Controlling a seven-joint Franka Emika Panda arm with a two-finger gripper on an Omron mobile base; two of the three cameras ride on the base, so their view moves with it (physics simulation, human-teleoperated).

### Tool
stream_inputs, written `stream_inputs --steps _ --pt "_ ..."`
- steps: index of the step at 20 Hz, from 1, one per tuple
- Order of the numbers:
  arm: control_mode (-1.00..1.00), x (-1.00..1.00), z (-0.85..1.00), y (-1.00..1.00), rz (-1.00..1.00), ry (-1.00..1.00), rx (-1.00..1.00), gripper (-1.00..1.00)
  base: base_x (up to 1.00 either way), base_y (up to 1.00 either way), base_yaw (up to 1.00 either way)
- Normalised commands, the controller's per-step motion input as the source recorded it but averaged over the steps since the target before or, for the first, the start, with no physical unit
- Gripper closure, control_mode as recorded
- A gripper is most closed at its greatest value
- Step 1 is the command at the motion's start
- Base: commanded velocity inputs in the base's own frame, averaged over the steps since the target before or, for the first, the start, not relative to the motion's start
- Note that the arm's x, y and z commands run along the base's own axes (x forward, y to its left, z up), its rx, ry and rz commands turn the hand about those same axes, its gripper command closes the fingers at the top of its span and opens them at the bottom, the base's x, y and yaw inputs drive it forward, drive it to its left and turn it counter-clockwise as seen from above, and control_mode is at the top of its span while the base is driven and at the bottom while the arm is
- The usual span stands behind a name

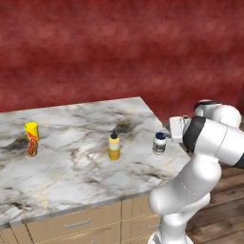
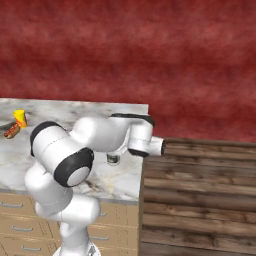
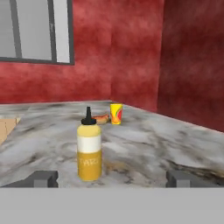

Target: Move the mayonnaise and mustard from the cabinet to the dining counter.

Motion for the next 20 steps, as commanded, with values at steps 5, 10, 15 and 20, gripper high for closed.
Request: stream_inputs --steps 5,10,15,20 --pt "-1.0 -0.47 0.97 0.0 0.01 0.0 0.1 -1.0 0.0 0.0 0.0" --pt "-1.0 -0.65 1.0 0.0 -0.06 0.08 0.08 -1.0 0.0 0.0 0.0" --pt "-1.0 -0.76 1.0 0.07 -0.19 0.29 0.01 -1.0 0.0 0.0 0.0" --pt "-1.0 -0.53 0.95 0.36 -0.22 0.52 -0.04 -1.0 0.0 0.0 0.0"
